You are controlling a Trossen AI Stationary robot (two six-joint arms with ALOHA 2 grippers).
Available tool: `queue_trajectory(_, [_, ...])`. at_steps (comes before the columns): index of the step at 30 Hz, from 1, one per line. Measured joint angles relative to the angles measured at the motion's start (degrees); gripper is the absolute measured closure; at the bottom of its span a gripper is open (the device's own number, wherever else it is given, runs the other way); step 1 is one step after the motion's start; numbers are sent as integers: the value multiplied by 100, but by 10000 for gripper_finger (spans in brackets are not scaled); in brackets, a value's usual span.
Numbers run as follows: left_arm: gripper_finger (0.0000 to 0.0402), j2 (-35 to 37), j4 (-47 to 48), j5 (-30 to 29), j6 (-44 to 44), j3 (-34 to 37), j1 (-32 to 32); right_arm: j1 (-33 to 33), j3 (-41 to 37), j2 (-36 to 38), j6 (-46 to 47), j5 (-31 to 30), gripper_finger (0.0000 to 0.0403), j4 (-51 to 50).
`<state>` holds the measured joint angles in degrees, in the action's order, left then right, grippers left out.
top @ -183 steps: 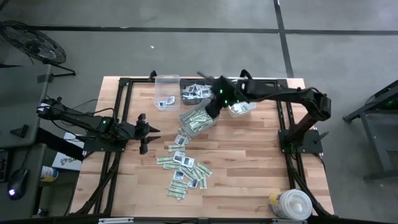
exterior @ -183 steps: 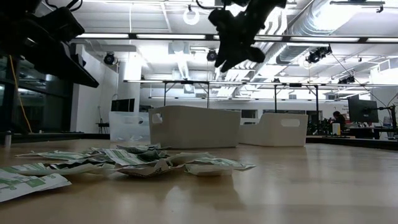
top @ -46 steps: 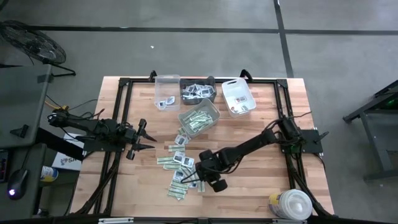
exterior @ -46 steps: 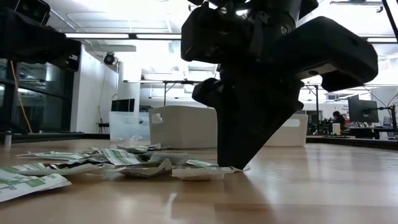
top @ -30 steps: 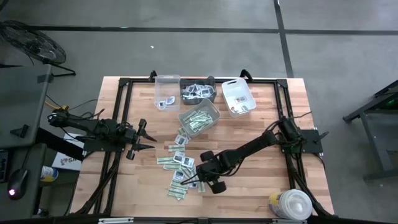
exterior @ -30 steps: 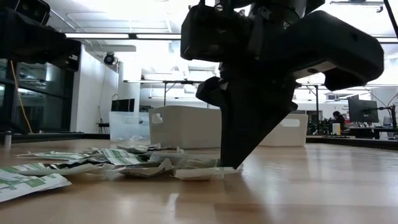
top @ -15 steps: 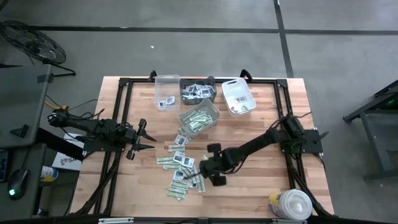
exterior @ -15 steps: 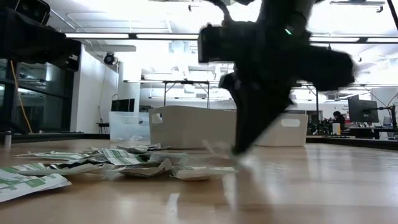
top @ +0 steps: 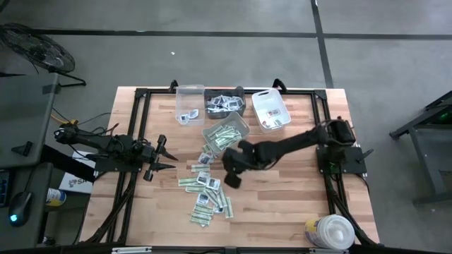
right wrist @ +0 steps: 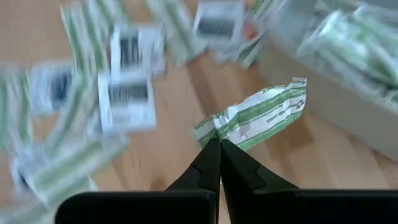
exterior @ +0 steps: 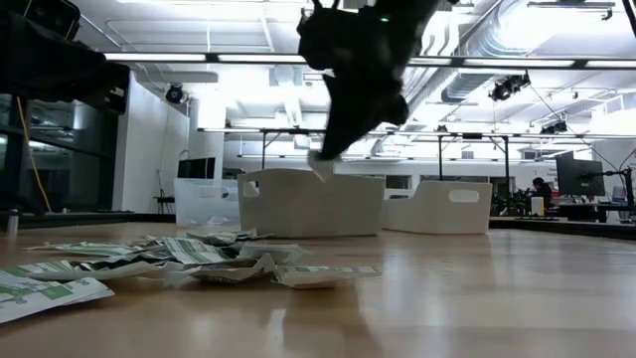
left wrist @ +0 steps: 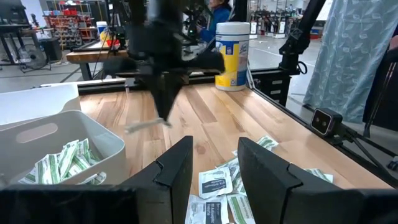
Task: Pick & Place First Aid Supplies
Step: Put the bandage pack into the gray bin
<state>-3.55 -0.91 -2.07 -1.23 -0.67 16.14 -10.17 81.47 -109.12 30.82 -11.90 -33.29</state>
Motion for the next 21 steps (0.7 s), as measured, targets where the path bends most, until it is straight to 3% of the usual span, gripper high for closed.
queue_trajectory(7, [273,0,0,0,0,0,0,824,9,37,808,276,402,540])
queue_trajectory(21, [273,0,0,0,0,0,-1,1765,13,11,1304,639,403,707])
